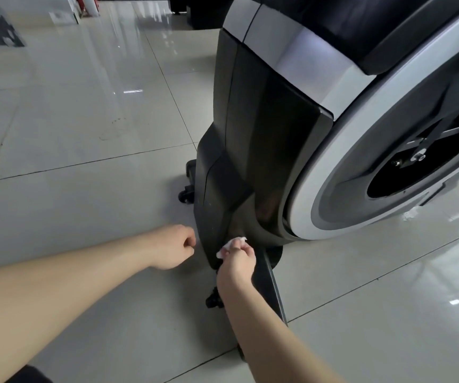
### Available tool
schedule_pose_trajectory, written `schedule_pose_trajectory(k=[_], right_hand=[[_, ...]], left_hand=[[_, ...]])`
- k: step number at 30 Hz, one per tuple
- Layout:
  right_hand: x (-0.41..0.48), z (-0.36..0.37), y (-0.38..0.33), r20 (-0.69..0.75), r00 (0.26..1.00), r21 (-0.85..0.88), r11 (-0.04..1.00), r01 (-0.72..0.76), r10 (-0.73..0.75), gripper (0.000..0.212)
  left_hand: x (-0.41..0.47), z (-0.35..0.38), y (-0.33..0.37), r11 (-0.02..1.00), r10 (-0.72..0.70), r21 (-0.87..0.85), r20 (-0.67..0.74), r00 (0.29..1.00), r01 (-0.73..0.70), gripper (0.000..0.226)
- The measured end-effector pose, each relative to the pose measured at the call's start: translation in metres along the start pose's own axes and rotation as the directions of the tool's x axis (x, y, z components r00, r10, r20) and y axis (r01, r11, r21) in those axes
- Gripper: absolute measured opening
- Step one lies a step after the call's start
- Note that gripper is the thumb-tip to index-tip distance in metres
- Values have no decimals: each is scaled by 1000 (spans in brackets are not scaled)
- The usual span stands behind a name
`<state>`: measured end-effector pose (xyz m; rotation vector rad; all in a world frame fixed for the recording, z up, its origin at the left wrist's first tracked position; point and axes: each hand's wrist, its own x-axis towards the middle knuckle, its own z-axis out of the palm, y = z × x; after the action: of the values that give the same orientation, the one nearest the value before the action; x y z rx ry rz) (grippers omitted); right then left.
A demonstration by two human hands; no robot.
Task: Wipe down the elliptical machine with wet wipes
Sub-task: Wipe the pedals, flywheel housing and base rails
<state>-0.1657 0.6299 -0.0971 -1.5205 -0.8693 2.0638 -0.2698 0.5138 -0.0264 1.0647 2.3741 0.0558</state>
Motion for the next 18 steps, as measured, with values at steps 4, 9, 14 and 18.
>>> schedule_pose_trajectory(k=[4,9,14,18], right_hand=[[13,-3,0,-1,1000,-21,1000,-4,4,17],[39,-1,-12,-239,971,-47,998,-39,27,34],[-2,21,-13,-206,960,-19,980,-200,191,44],[-39,20,-54,-5,958,82,955,-284,285,34]], left_hand=[[4,3,-4,999,-39,8,46,998,39,22],[8,5,-13,996,-80,-21,66,995,82,19],[13,11,-29,988,-151,-4,88,985,152,14],[-1,1,-32,933,-276,-202,125,953,297,16]])
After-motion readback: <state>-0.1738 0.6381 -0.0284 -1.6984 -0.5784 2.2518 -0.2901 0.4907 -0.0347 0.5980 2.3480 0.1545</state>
